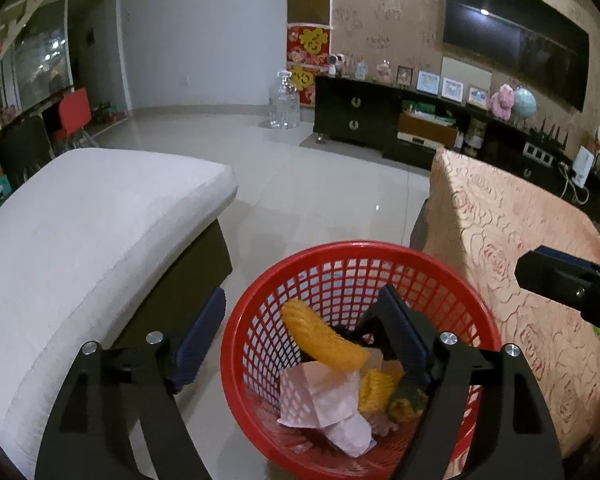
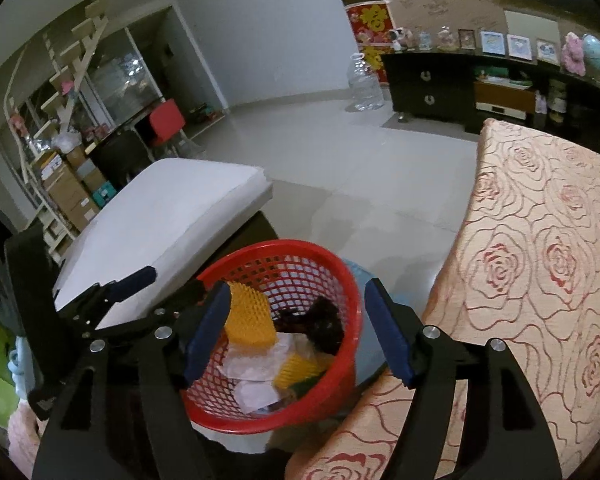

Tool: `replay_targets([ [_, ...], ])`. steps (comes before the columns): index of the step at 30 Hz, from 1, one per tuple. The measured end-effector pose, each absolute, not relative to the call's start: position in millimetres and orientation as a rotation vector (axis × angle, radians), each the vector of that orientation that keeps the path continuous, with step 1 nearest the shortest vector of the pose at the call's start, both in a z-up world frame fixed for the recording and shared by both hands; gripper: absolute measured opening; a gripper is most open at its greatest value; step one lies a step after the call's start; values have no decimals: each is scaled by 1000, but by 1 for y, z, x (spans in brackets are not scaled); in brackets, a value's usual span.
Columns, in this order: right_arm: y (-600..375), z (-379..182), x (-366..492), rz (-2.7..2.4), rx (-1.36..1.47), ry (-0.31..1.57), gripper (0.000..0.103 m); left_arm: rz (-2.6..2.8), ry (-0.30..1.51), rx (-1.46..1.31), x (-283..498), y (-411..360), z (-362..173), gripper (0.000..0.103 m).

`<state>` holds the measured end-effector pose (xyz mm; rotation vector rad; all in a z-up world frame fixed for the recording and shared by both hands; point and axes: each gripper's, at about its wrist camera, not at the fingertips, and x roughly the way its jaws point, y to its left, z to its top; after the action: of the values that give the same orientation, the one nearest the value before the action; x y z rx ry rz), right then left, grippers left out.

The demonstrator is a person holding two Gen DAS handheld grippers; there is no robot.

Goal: Collect trash
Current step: 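Move both tools back over the green wrapper and white tissue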

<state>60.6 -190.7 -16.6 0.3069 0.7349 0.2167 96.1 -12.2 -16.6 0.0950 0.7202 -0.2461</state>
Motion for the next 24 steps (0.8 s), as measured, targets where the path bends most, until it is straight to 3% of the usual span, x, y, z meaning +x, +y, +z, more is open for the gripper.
replay_targets([
  [24, -337, -37, -32, -260, 249, 692, 72, -471, 636, 142, 50, -112, 0, 79],
])
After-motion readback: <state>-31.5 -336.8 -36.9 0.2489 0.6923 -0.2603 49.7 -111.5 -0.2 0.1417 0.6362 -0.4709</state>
